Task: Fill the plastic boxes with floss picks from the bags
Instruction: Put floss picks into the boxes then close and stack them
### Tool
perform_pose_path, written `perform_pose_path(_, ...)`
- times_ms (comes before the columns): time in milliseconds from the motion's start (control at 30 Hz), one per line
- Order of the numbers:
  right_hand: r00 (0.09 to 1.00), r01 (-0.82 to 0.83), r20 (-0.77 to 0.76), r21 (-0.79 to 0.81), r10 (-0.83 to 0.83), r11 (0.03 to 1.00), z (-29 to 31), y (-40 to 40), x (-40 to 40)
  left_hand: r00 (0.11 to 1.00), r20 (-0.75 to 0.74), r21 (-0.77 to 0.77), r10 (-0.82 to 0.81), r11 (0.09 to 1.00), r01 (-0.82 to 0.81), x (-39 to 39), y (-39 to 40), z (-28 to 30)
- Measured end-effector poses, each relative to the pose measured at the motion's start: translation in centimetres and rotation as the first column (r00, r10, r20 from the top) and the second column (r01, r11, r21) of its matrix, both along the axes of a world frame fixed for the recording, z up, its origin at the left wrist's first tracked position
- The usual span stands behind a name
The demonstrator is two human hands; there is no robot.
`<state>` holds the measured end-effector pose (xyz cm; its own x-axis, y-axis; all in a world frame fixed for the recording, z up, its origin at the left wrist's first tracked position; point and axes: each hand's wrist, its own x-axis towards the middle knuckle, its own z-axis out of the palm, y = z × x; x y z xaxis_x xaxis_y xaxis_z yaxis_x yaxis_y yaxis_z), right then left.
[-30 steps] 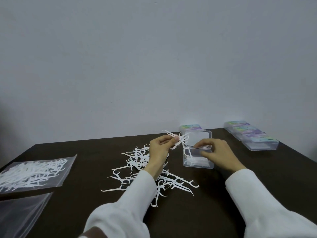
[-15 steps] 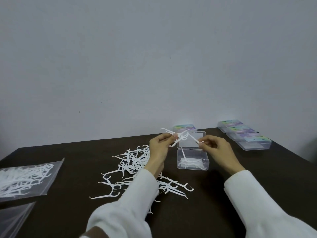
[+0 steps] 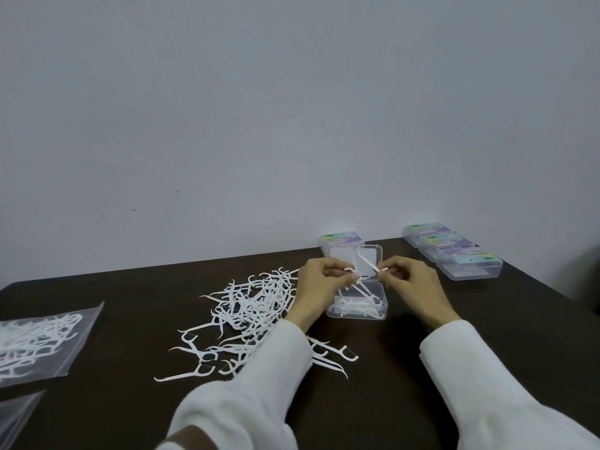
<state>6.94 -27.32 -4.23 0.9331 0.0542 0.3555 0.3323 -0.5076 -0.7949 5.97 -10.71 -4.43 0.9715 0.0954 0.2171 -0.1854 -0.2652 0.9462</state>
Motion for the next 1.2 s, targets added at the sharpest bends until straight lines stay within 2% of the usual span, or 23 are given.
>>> perform_pose_path(167, 1.000, -0.014, 0.025, -0.049, 0.016, 0.999, 0.1, -0.1, -0.1, 0.999, 0.035, 0.014, -0.023, 1.000, 0.023, 0.0, 0.3, 0.0)
perform_pose_path(300, 0.999, 0.000, 0.043, -0.083, 0.004, 0.997, -0.1, -0.2, 0.1, 0.990, 0.066, -0.013, -0.122, 0.992, 0.123, -0.2, 0.6, 0.1)
perform_pose_path(400, 0.999, -0.009, 0.036, -0.140, 0.015, 0.990, -0.1, -0.3, 0.2, 0.992, 0.109, 0.000, -0.058, 0.998, 0.058, -0.1, 0.6, 0.2)
perform_pose_path(500, 0.999, -0.037, 0.002, -0.274, 0.039, 0.961, -0.6, -0.2, 0.4, 0.986, 0.156, -0.012, 0.054, 0.999, -0.052, 0.2, 1.2, 0.2)
perform_pose_path(567, 0.998, -0.055, -0.010, -0.345, 0.055, 0.937, -0.7, -0.1, 0.2, 0.991, 0.128, 0.043, 0.046, 0.998, -0.052, 0.2, 1.9, 0.1)
perform_pose_path(667, 0.998, -0.040, 0.022, -0.434, 0.055, 0.900, -0.3, -0.1, -0.1, 0.996, 0.081, 0.241, -0.033, 0.970, 0.013, -0.2, 2.6, -0.4)
perform_pose_path(800, 0.997, -0.017, 0.049, -0.610, 0.059, 0.793, 0.0, 0.3, -0.5, 0.989, 0.148, 0.429, -0.019, 0.902, -0.047, -0.1, 2.8, -1.0)
perform_pose_path(933, 0.996, -0.006, 0.063, -0.608, 0.055, 0.794, 0.1, 0.8, -0.7, 0.995, 0.103, 0.584, -0.006, 0.810, -0.055, -0.4, 2.6, -0.9)
perform_pose_path(1100, 0.996, -0.026, 0.052, -0.607, 0.072, 0.794, 0.0, 1.0, -0.7, 0.988, 0.127, 0.567, 0.082, 0.811, -0.140, -0.6, 2.5, -0.3)
perform_pose_path(1200, 0.995, -0.071, 0.021, -0.577, 0.101, 0.814, 0.0, 1.1, -0.7, 0.995, 0.058, 0.527, 0.075, 0.845, -0.095, -0.7, 2.3, -0.3)
